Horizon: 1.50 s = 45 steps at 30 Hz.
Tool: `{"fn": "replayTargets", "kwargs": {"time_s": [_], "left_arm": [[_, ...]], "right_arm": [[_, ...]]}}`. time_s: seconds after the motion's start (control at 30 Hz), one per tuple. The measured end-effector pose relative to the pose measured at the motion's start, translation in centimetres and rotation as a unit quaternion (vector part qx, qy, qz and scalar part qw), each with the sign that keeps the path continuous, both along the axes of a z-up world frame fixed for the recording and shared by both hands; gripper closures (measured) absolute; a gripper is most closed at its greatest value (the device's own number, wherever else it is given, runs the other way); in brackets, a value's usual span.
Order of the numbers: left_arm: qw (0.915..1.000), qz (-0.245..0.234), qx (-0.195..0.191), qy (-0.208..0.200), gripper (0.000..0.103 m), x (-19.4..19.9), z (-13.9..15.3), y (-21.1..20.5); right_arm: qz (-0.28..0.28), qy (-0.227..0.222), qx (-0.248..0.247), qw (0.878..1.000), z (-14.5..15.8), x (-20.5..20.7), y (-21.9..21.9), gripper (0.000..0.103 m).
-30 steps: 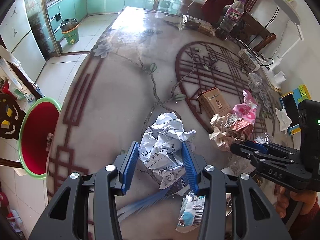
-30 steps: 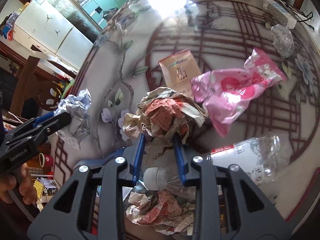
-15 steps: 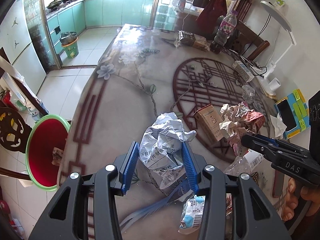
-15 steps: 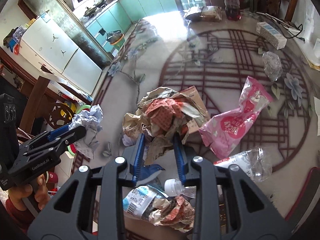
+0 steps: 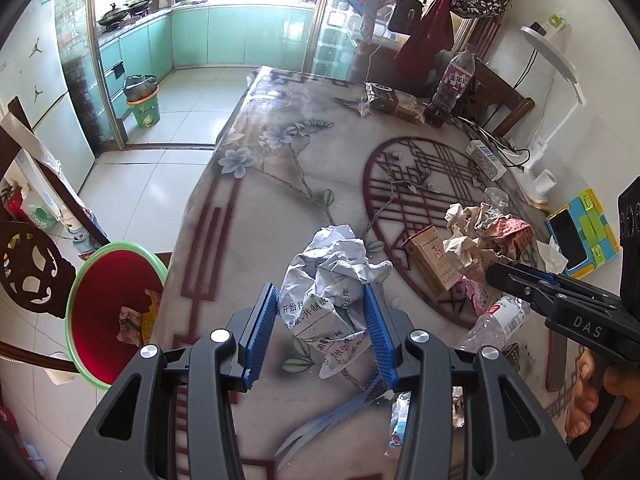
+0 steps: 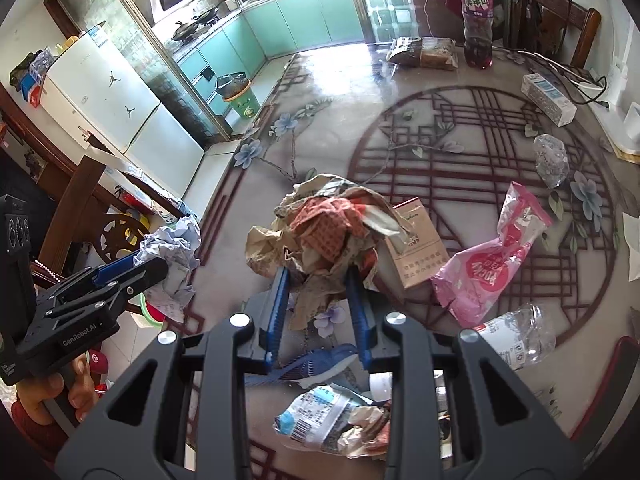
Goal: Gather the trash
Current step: 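Carry both crumpled papers over the red bucket and open both grippers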
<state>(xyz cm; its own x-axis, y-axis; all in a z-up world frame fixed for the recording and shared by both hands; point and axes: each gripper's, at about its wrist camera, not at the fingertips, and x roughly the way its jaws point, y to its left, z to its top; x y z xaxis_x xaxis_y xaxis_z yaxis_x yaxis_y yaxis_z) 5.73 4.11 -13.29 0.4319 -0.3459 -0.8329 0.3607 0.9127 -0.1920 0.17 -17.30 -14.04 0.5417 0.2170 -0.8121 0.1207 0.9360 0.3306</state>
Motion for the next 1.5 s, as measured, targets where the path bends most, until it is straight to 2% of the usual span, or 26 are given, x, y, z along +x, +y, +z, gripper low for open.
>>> {"fn": "replayTargets", "kwargs": {"time_s": [0.67, 1.23, 1.5], "left_arm": [[0.9999, -0.006, -0.011, -0.004, 0.061, 1.4, 0.3, 4.7], [0.9982, 0.057, -0.009, -0.012, 0.061, 3.2, 0.1, 14.6], [0.9959, 0.090, -0.005, -0.001, 0.061, 3.7, -1.3, 19.5]], "right_arm": [[-0.011, -0.013, -0.021, 1.000, 1.9, 0.5, 4.9, 0.074], [0.023, -0.024, -0.024, 0.999, 2.5, 2.8, 13.0, 0.074], [0.061, -0.022, -0.022, 0.998, 2.3, 4.5, 18.2, 0.074]]}}
